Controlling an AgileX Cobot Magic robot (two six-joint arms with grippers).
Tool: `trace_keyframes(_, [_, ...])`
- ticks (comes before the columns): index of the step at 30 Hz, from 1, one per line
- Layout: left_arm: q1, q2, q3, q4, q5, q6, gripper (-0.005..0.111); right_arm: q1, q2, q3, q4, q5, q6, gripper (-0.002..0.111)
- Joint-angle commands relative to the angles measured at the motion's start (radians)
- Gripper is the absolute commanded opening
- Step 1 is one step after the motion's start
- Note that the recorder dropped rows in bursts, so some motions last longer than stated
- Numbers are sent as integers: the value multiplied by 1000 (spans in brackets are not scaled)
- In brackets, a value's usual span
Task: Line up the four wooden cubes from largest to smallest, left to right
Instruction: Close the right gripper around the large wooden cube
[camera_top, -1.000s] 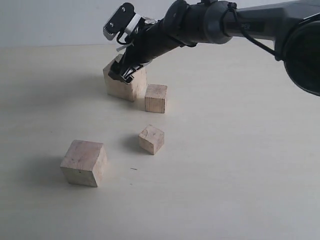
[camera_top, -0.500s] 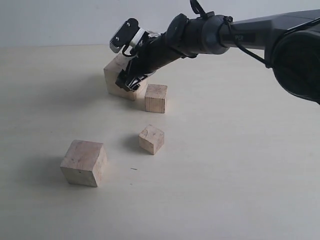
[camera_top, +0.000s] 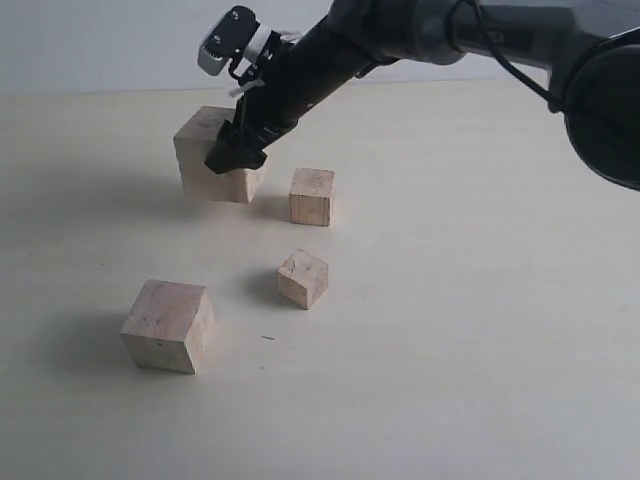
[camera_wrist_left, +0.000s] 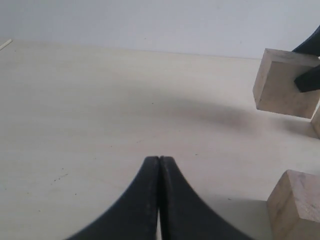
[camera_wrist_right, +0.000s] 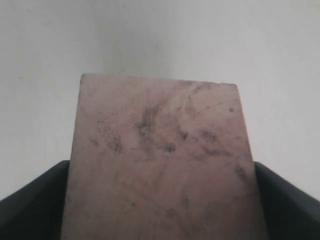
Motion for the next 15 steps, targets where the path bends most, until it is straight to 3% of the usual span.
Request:
trace_keyframes(1, [0, -7, 0, 1, -10, 0, 0, -3, -51, -17, 42, 99, -94, 0])
trace_keyframes(6, [0, -7, 0, 1, -10, 0, 0, -3, -55, 8, 40, 223, -208, 0])
trace_keyframes(15, [0, -7, 0, 1, -10, 0, 0, -1, -49, 97, 164, 170, -328, 0])
